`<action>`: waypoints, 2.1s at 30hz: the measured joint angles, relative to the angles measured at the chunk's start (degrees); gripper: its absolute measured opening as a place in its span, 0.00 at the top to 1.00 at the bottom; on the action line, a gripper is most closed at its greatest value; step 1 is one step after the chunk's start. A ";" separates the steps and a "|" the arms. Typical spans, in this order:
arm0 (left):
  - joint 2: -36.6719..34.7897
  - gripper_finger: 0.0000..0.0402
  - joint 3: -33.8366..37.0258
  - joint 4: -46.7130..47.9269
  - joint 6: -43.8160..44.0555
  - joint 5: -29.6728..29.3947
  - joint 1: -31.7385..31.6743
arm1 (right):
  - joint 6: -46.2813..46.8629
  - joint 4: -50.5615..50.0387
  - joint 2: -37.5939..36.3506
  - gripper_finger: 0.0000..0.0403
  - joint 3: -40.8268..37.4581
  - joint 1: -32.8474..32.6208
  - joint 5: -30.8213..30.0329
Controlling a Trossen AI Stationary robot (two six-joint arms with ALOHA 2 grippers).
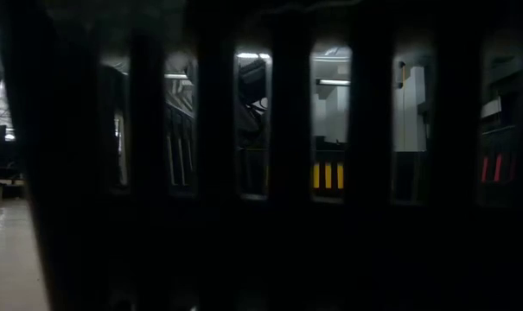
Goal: Pick & Place School Supplies
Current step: Put the orange eraser into the yellow bin
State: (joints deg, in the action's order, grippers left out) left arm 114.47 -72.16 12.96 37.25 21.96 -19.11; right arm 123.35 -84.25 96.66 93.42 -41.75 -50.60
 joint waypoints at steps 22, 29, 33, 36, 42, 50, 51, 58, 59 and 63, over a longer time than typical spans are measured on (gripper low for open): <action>2.62 0.67 0.00 0.98 0.50 0.24 -1.28 | 0.07 0.23 -0.02 0.64 0.00 -0.47 0.16; 2.82 0.66 -0.04 -0.05 -0.50 -1.72 -0.39 | 0.07 0.28 -0.02 0.64 -0.01 -0.47 0.03; 2.67 0.67 -0.62 -1.58 -0.42 -0.77 -1.22 | 0.06 0.31 -0.02 0.64 -0.01 -0.49 0.11; 2.62 0.66 -2.16 -1.05 -0.69 0.04 -1.33 | 0.04 0.25 -0.02 0.64 -0.01 -0.51 0.46; 3.77 0.66 -2.53 1.50 -1.86 1.21 -0.81 | 0.04 0.06 -0.02 0.64 -0.01 -0.51 0.47; 3.80 0.66 -2.63 3.22 -3.56 -1.17 -0.28 | 0.09 -0.19 -0.02 0.64 -0.01 -0.51 0.51; 3.80 0.65 -2.62 3.72 -3.65 -1.77 -0.42 | 0.09 -0.17 -0.02 0.64 -0.01 -0.53 0.49; 3.87 0.65 -2.49 6.64 -5.45 -4.03 -1.38 | 0.13 -0.15 -0.02 0.64 -0.01 -0.52 0.67; 3.87 0.65 -2.49 6.59 -5.48 -3.93 -1.36 | 0.13 -0.15 -0.02 0.64 -0.01 -0.53 0.69; 3.91 0.66 -2.47 6.81 -5.53 -4.74 -1.15 | 0.13 -0.15 -0.02 0.64 0.01 -0.51 0.65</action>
State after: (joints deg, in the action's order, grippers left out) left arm 118.38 -74.63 19.77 31.73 17.22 -20.25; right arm 123.48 -84.40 96.64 93.43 -42.26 -49.95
